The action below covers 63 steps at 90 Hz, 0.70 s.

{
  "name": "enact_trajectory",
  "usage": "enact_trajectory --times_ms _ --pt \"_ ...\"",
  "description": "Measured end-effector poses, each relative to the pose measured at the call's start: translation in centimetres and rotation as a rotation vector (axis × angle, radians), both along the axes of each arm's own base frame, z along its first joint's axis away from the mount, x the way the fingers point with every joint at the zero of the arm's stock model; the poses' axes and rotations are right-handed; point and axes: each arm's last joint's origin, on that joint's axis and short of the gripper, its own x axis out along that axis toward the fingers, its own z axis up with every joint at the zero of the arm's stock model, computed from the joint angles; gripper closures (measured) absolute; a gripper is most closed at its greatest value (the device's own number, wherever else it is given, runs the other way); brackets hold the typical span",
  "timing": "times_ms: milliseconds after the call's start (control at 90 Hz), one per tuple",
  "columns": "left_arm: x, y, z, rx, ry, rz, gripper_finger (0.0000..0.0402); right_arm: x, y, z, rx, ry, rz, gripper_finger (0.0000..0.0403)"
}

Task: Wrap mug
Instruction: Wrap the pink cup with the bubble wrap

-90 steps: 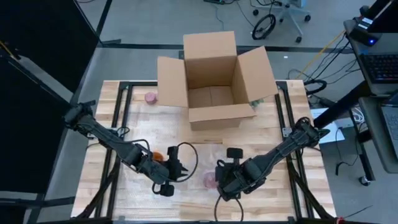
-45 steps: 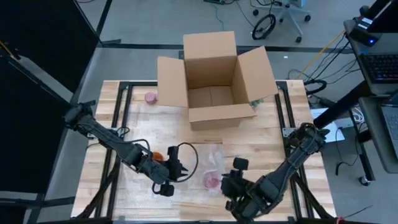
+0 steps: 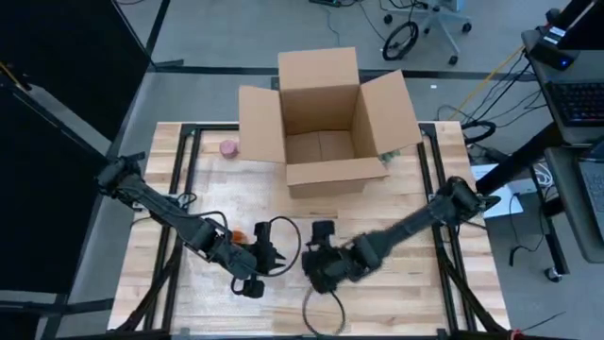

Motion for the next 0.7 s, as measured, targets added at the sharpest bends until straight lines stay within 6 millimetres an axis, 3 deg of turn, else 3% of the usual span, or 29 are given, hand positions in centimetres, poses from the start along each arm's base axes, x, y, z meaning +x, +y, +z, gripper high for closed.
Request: enact_trajectory --times_ms 133,356,522,700 --pt "0.0 0.0 0.0 0.002 0.000 -0.001 0.0346 0.4 -0.4 -0.6 -0.007 0.049 0.061 0.0243" --pt "0.0 0.0 0.0 0.016 -0.001 -0.013 0.0346 -0.1 0.3 -0.7 -0.026 0.073 0.095 0.0389" --pt "0.0 0.0 0.0 0.016 -0.001 -0.013 0.0346 -1.5 1.3 1.9 0.034 0.033 0.062 0.0396" --pt "0.0 0.0 0.0 0.016 -0.002 -0.013 0.0346 -4.7 2.4 5.0 0.133 0.040 0.012 0.0400"
